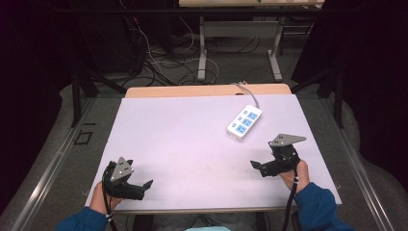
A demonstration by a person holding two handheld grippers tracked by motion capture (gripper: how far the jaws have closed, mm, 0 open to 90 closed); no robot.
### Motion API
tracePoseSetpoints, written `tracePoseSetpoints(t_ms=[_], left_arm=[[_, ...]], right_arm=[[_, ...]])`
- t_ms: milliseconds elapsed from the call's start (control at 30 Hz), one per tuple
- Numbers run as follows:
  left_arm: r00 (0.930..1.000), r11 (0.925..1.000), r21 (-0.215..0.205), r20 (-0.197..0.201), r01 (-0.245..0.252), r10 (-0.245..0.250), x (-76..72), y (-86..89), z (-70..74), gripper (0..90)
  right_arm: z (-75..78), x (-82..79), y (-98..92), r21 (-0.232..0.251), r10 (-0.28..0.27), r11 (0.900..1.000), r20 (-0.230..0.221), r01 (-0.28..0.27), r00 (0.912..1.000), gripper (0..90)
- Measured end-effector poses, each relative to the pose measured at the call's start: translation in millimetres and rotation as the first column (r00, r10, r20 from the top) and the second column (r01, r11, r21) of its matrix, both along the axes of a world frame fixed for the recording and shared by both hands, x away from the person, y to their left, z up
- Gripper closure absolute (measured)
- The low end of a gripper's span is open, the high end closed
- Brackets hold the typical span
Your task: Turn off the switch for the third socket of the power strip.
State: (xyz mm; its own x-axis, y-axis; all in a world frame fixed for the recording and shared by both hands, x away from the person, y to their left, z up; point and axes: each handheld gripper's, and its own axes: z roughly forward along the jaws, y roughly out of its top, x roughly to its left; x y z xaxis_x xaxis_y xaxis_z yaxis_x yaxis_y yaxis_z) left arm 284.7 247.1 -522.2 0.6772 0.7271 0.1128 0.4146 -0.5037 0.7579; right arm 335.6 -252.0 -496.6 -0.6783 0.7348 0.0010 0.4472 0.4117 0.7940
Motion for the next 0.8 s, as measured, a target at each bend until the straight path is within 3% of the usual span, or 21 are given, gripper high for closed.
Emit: tracePoseSetpoints(t_ms=[167,800], left_arm=[[1.0000,1.0000,0.000,0.000,0.001,-0.001,0.0,-0.2,-0.1,0.3],[1.0000,1.0000,0.009,0.008,0.000,0.000,0.6,0.1,0.0,0.3]], right_arm=[[-4.9,-5.4,-4.1,-0.006,-0.022,1.000,-0.001,0.022,0.9997,0.1],[-16.5,-22.7,-10.0,-0.023,-0.014,1.000,-0.032,0.013,0.9994,0.1]])
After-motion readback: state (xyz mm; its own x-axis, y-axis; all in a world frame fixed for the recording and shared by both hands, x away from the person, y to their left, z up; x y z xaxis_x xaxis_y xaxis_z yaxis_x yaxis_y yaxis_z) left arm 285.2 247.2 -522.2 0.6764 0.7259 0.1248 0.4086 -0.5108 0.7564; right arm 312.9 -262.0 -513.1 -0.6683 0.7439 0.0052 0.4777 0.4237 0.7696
